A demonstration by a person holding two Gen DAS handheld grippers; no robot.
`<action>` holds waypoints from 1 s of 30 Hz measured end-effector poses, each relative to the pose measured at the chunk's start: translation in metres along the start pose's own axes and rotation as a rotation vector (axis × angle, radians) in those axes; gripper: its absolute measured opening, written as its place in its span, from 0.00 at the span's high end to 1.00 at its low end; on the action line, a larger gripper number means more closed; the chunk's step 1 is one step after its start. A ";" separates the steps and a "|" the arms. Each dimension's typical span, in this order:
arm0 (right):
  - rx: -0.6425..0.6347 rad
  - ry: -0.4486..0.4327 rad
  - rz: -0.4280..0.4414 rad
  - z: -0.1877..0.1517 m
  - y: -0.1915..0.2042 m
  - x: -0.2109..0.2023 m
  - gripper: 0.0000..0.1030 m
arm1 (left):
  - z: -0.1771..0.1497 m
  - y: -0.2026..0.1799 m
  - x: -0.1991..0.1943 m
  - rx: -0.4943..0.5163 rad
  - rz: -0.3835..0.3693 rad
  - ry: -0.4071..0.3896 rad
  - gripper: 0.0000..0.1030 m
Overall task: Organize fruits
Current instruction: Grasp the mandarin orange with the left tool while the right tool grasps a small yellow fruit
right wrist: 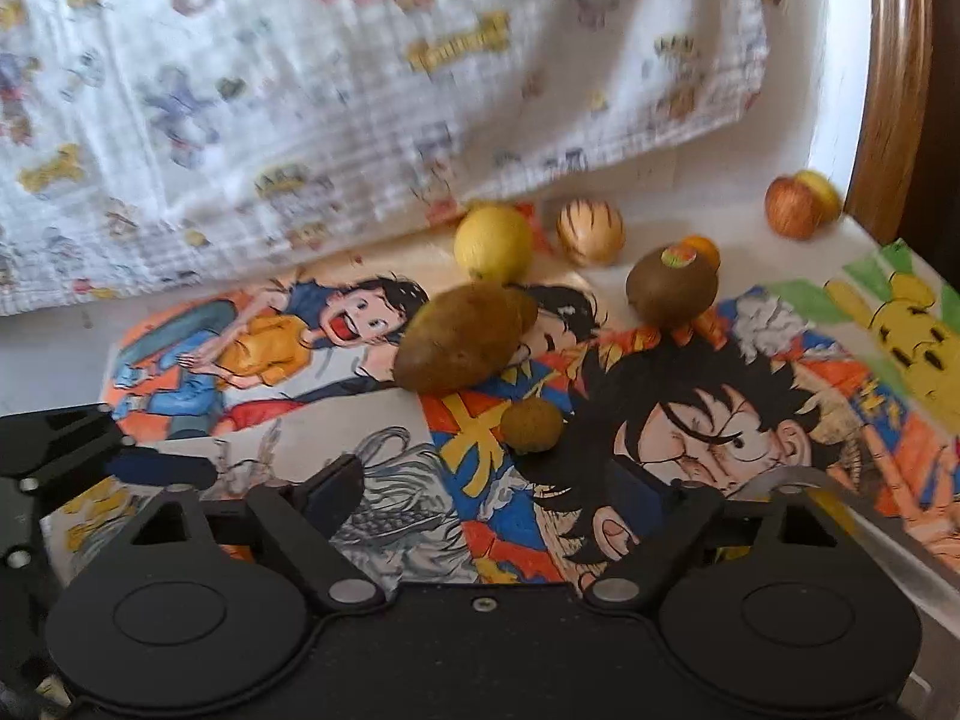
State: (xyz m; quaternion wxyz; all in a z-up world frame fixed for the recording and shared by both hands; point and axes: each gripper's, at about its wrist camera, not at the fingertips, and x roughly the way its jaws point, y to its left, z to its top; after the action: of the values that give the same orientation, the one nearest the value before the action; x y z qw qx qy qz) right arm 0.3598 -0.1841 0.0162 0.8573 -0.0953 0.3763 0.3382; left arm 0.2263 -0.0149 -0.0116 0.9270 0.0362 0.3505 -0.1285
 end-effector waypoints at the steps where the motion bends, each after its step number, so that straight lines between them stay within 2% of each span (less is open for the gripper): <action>1: 0.000 0.006 -0.002 0.001 -0.001 0.005 0.19 | 0.001 0.000 0.001 -0.007 -0.008 0.004 0.08; 3: 0.001 0.015 -0.002 0.002 -0.002 0.016 0.23 | 0.003 0.000 0.003 -0.006 -0.006 -0.001 0.11; 5: 0.005 0.019 0.003 0.004 -0.003 0.025 0.28 | 0.004 -0.001 0.007 -0.009 0.009 0.004 0.19; 9: 0.002 0.020 -0.002 0.009 -0.004 0.038 0.37 | 0.004 0.004 0.012 -0.042 0.018 0.009 0.29; 11: 0.001 0.021 -0.008 0.010 -0.004 0.043 0.43 | 0.005 0.005 0.013 -0.047 0.034 -0.001 0.38; 16: -0.008 0.004 -0.042 0.009 -0.005 0.045 0.66 | 0.005 0.008 0.014 -0.061 0.054 -0.015 0.46; 21: 0.003 -0.003 -0.036 0.007 -0.006 0.044 0.69 | 0.006 0.007 0.014 -0.060 0.054 -0.020 0.64; 30: -0.022 0.018 0.022 -0.011 0.010 0.021 0.69 | 0.006 0.007 0.014 -0.078 0.059 -0.016 0.66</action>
State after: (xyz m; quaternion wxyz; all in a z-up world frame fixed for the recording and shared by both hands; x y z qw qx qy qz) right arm 0.3571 -0.1704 -0.0054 0.8490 -0.1035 0.3812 0.3511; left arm 0.2420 -0.0125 -0.0161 0.9338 0.0092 0.3467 -0.0878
